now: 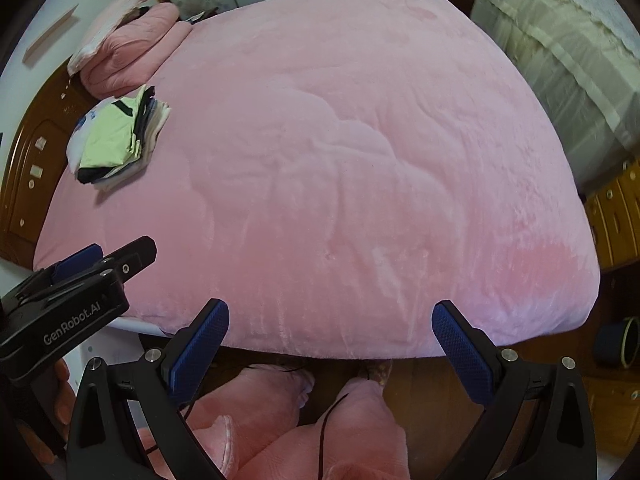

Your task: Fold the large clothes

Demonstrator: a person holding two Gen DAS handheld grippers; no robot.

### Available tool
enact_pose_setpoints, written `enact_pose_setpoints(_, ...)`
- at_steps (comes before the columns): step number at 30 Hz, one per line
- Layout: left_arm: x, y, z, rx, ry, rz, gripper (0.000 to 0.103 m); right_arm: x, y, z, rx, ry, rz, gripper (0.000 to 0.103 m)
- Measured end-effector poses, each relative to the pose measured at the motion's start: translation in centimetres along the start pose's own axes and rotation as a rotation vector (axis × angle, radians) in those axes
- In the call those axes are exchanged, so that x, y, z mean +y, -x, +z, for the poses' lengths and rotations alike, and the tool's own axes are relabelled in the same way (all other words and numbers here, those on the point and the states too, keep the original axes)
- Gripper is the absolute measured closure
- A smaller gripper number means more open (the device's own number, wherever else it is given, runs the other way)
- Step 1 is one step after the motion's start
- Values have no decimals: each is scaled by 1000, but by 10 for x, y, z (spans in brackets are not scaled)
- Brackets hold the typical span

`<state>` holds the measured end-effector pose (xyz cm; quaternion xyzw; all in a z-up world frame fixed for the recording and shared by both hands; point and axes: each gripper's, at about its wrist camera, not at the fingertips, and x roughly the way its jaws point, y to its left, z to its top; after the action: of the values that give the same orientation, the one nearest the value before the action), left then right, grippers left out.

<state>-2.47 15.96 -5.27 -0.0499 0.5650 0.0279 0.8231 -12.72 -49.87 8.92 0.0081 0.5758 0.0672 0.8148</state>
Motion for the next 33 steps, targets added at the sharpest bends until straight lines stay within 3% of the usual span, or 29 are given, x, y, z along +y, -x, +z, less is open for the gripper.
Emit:
enact_pose_setpoints(5,1,-4,-14,24,21,20,29,12,8,-5,-5,26,-7,1)
enact_pose_setpoints(19,0,15,-8,-40,23,3,28,3,30,-11,-74,-13,-52,0)
enact_pose_setpoints(25,-6,28,-4,-82,-8,0,21,3,46,-11,-105,-20,-48,0)
enact_pose_setpoints(30,-7,29,-3,-81,-2,5,0,0,48,-10,-94,-34,-28,0)
enact_pose_setpoints(33,-6,27,-3,-74,-3,5,1,-4,46,-6,-86,-30,-22,0)
